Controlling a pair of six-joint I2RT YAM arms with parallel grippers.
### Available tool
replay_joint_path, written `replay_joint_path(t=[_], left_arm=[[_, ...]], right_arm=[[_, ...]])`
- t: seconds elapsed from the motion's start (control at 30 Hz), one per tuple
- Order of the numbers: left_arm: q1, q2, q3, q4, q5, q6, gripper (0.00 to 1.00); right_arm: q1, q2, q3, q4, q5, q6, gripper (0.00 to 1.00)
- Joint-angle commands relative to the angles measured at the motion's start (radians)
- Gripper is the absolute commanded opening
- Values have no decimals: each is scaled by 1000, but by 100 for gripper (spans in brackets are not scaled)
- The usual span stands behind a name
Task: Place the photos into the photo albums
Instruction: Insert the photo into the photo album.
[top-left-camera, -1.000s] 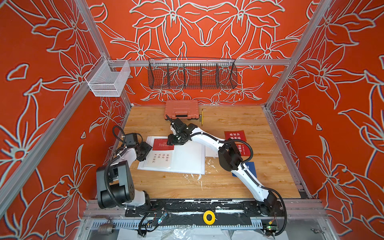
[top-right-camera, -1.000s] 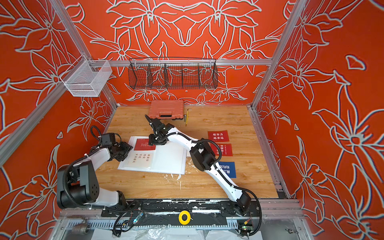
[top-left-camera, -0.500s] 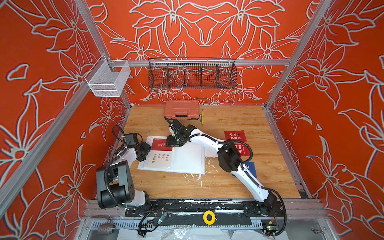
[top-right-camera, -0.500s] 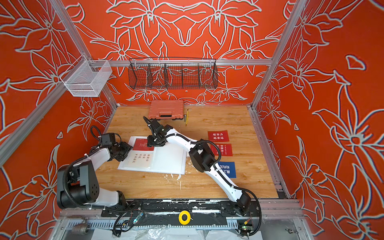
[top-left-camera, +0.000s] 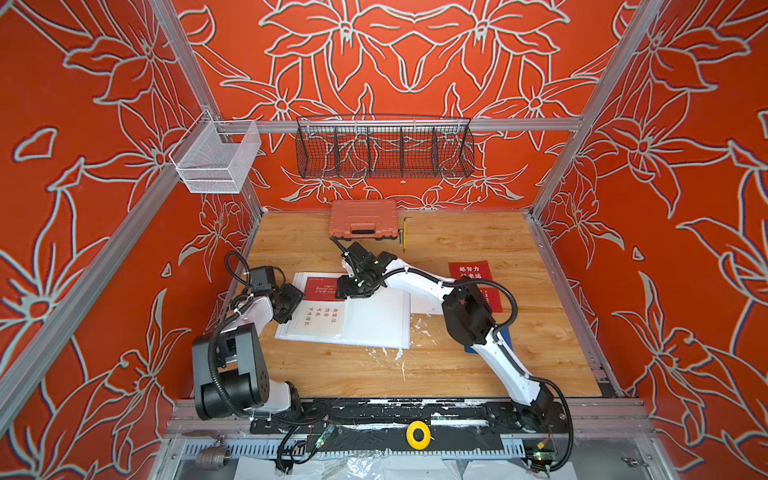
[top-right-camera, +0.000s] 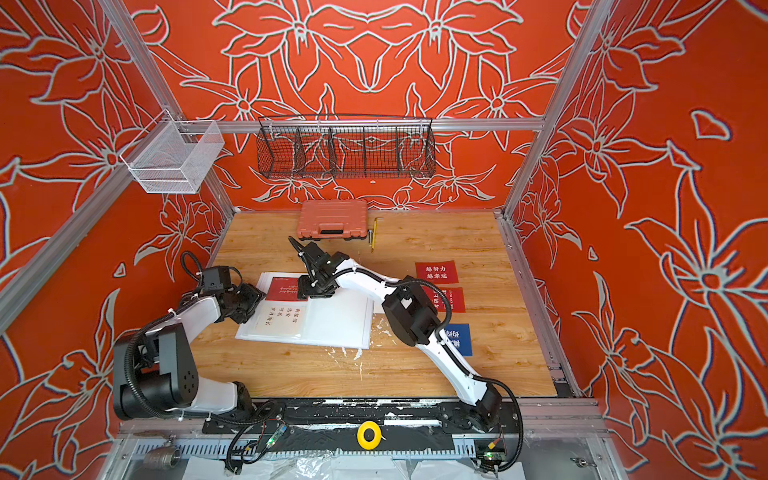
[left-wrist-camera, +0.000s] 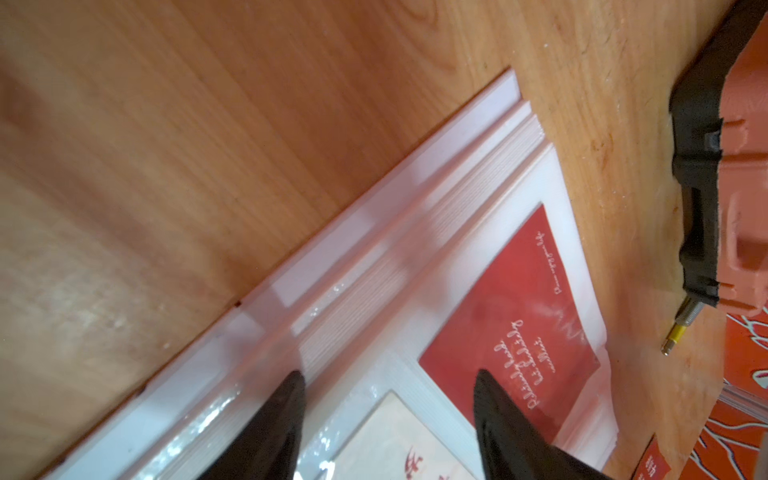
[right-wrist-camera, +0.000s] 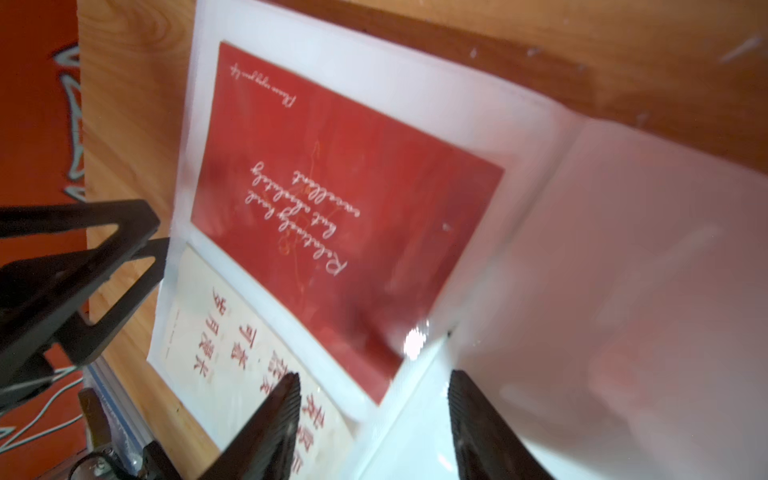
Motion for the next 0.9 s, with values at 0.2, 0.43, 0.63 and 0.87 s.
replay_joint_path(t=[0.2,0.43,0.63,0.87], left_arm=[[-7,-124,112,-188,-72,28,75],[-107,-178,183,-262,-129,51,77],[-269,-157,276,-333,-166,91,75],[-471,-82,356,-411,-183,145,75]], right_arm=[[-18,-255,-213,65,42,-58,60],[-56,-359,-397,117,65,-78,59],[-96,-433,-521,133,95,-88,57],[-174,-537,-675,183,100,-74,57]])
